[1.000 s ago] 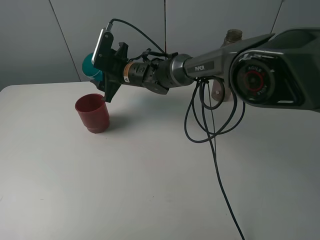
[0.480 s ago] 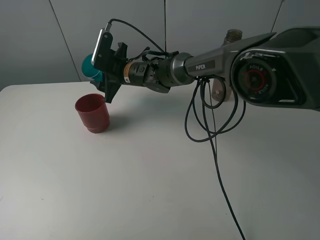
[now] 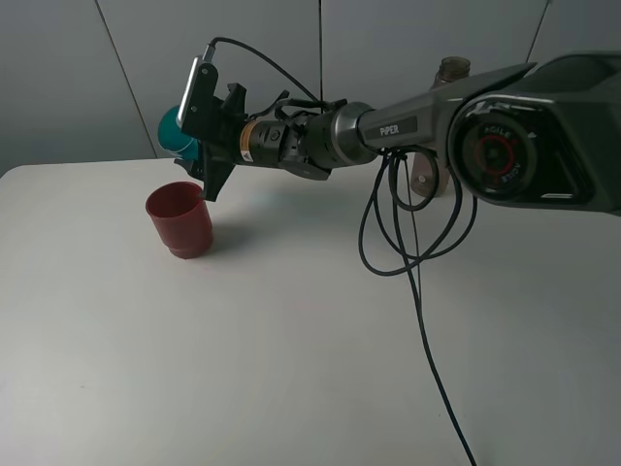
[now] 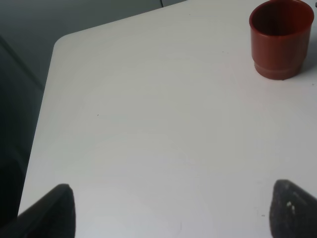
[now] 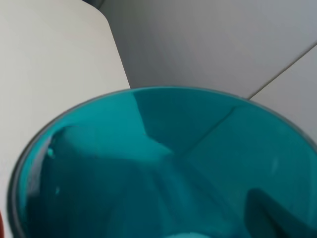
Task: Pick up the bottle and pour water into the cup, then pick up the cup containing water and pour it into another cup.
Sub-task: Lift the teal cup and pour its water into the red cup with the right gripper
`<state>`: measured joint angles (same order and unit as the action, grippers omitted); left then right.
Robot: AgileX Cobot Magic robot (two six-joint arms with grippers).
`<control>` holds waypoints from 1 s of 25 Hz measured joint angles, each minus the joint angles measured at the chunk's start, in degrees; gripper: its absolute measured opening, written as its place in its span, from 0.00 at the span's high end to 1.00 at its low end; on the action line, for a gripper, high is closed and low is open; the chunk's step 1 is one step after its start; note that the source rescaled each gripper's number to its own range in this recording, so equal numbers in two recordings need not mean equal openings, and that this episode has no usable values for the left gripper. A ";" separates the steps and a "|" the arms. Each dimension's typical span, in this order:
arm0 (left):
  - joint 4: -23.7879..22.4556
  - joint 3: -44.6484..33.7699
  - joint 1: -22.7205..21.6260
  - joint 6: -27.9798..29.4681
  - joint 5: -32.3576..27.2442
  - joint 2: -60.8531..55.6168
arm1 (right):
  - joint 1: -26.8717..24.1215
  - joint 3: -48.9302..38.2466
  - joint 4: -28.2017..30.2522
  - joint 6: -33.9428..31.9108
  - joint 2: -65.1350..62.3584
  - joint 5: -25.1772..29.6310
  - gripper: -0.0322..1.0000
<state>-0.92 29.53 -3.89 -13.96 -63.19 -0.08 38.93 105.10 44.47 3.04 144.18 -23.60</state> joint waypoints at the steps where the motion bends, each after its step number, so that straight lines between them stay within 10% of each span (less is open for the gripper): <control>1: 0.00 0.00 0.00 0.00 0.00 0.00 | 0.00 0.00 0.04 0.58 0.00 0.00 0.94; 25: 0.00 0.00 0.00 0.00 0.00 0.00 | 0.00 0.00 4.05 17.95 0.00 -2.86 0.94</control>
<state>-0.92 29.53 -3.89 -13.96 -63.19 -0.08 38.93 105.10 48.52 21.00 144.18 -26.45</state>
